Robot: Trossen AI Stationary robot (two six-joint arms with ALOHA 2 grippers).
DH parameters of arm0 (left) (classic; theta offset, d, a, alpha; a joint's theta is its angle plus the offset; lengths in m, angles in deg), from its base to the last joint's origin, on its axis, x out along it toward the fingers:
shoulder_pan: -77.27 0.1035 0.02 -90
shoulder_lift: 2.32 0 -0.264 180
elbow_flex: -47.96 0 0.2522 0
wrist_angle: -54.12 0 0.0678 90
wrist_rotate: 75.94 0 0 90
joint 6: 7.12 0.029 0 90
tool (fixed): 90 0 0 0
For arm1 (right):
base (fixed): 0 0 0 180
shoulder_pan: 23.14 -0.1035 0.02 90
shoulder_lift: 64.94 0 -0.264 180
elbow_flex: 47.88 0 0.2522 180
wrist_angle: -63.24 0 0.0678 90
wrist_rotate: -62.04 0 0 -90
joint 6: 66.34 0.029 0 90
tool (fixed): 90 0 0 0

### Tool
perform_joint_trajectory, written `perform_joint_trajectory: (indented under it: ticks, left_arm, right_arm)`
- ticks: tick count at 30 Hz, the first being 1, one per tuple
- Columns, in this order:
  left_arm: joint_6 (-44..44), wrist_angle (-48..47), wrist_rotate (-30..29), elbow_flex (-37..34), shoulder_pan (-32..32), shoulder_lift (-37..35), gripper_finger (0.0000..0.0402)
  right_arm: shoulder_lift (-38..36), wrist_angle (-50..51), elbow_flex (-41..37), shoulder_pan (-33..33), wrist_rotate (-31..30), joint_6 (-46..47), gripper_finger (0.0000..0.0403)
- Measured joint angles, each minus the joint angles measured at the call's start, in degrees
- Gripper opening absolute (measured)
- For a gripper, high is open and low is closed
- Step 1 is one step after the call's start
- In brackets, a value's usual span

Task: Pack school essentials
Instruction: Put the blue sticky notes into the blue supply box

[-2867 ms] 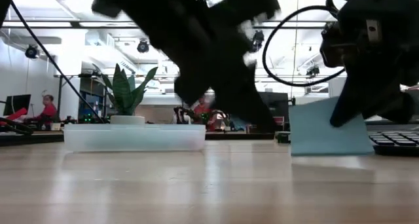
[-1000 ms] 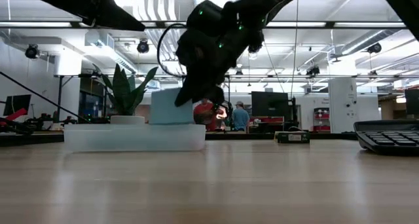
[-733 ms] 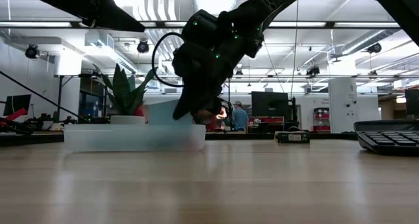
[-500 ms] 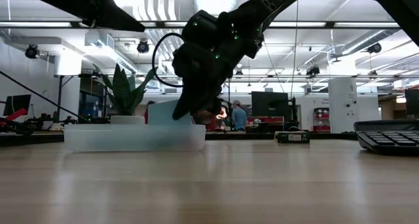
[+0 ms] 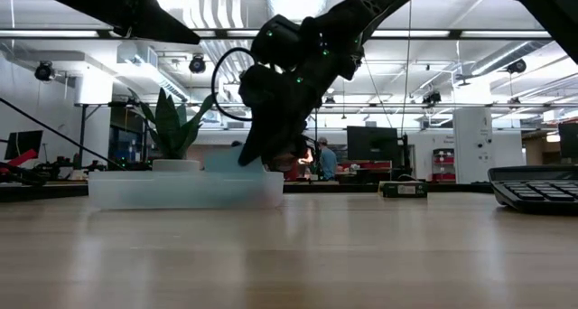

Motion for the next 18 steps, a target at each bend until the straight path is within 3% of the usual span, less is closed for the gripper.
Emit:
perform_joint_trajectory:
  ticks: [9, 18]
  left_arm:
    - [0.0, 0.0, 0.0, 0.0, 0.0, 0.0, 0.0000]
    - [0.0, 0.0, 0.0, 0.0, 0.0, 0.0, 0.0000]
  right_arm:
    - [-0.3, 0.2, 0.0, 0.5, -0.1, 1.6, 0.0145]
    - [-0.3, 8.0, 4.5, 1.4, -0.1, 0.2, 0.0183]
